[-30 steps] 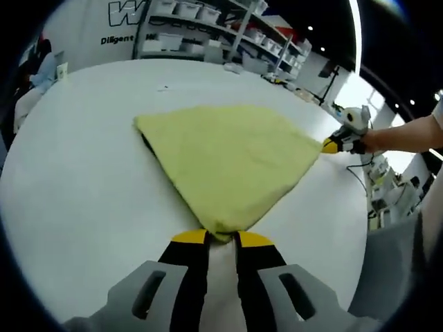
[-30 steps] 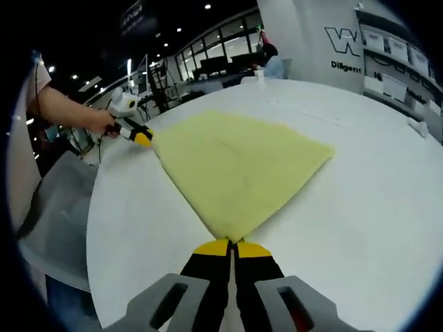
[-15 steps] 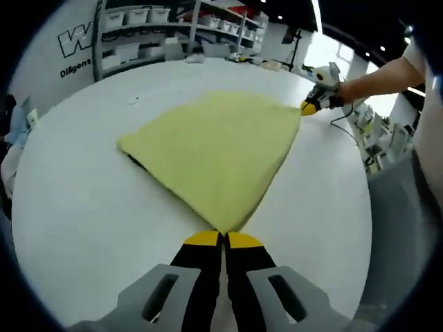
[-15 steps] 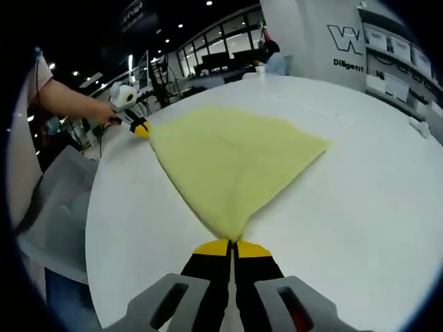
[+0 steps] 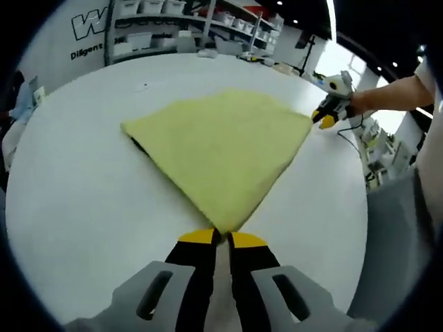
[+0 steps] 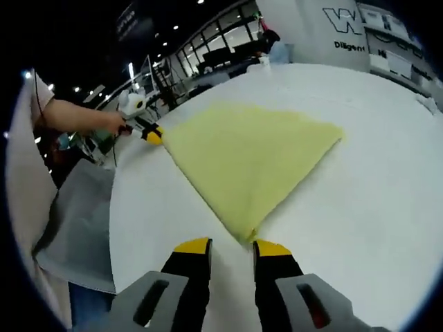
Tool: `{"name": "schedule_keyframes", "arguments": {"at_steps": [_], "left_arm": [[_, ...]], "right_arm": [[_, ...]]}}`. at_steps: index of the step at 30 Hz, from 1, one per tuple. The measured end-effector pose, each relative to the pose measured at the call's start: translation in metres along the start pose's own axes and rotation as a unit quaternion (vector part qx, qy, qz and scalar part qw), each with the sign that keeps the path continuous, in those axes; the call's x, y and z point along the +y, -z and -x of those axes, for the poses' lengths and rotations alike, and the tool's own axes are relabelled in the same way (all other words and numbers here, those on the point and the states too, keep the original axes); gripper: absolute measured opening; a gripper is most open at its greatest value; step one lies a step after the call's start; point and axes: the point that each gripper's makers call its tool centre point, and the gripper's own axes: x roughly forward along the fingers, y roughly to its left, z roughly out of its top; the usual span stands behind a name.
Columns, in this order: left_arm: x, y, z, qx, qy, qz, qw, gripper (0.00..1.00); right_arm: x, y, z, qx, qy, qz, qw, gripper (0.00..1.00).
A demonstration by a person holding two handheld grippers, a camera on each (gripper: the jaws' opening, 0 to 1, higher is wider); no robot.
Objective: Fold the garment on the visible template until the final outline fits inside the template.
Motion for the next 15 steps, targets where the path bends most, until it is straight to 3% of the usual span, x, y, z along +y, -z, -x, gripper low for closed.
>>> {"name": "schedule_keyframes", "arguments": {"at_steps": [2,3,4,5,8,15], "left_arm": [[-0.004,-0.002,0.002,-0.006,0.014,0.010,0.9998,0.09],[-0.007,0.000,0.002,-0.004,0.022,-0.004,0.9997,0.01],[-0.004,0.003,0.003,0.003,0.013,-0.027,0.9996,0.01],[0.000,0.003,0.003,0.002,0.000,-0.024,0.9997,0.00],[-0.001,0.002,0.005,-0.001,0.003,-0.025,0.9997,0.00],[-0.004,0.008,0.007,0.007,0.004,-0.050,0.9987,0.00]], "right_arm": [[-0.003,-0.012,-0.002,-0.025,0.006,-0.027,0.9993,0.09],[-0.003,-0.014,-0.003,-0.029,0.006,-0.025,0.9992,0.06],[-0.004,-0.014,-0.005,-0.026,0.009,-0.023,0.9993,0.00],[-0.005,-0.012,-0.007,-0.020,0.013,-0.017,0.9996,0.00],[-0.004,0.000,-0.011,0.006,0.011,-0.022,0.9997,0.00],[-0.001,0.007,-0.007,0.015,0.016,0.013,0.9997,0.00]]}}
